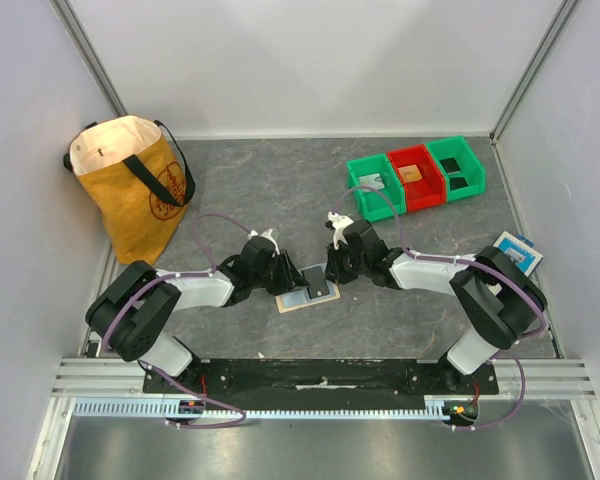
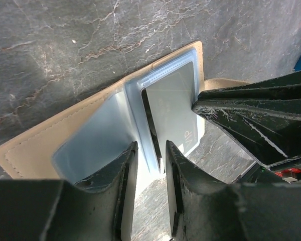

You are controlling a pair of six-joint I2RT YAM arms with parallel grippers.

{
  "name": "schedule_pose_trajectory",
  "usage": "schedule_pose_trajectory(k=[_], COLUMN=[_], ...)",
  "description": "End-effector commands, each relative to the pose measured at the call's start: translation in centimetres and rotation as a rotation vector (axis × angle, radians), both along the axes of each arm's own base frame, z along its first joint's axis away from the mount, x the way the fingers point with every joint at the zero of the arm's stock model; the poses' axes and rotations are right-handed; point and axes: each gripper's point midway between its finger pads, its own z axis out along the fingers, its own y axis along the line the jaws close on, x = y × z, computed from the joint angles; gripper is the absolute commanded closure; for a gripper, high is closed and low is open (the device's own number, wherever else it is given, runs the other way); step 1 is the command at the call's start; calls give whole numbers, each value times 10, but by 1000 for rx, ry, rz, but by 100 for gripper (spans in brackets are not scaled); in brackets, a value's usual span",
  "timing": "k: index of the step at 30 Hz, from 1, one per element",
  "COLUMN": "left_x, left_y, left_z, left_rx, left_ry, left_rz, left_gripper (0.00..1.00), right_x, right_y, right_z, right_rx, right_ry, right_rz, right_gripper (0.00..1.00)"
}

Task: Take the credit cards out of the card holder
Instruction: Remove the credit card from the card holder.

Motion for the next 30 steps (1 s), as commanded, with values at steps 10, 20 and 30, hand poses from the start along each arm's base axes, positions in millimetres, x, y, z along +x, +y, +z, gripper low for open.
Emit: schedule_pose_trajectory(k=[10,20,30], left_x=[-2,-3,-5], left_y=[-17,-16,-12], left_z=[12,12,8], left_rx=[-153,-196,-207], left_ry=[-1,-2,4], left_rz=[-16,12,42], left_gripper=[68,74,98], right_x=[-13,-15,-18], right_y=[3,5,-8], right_z=[-13,-14,-25], right_rx=[29,41,-17], right_ry=[65,77,80], right_rz=[20,21,-3], right_gripper=[83,84,95])
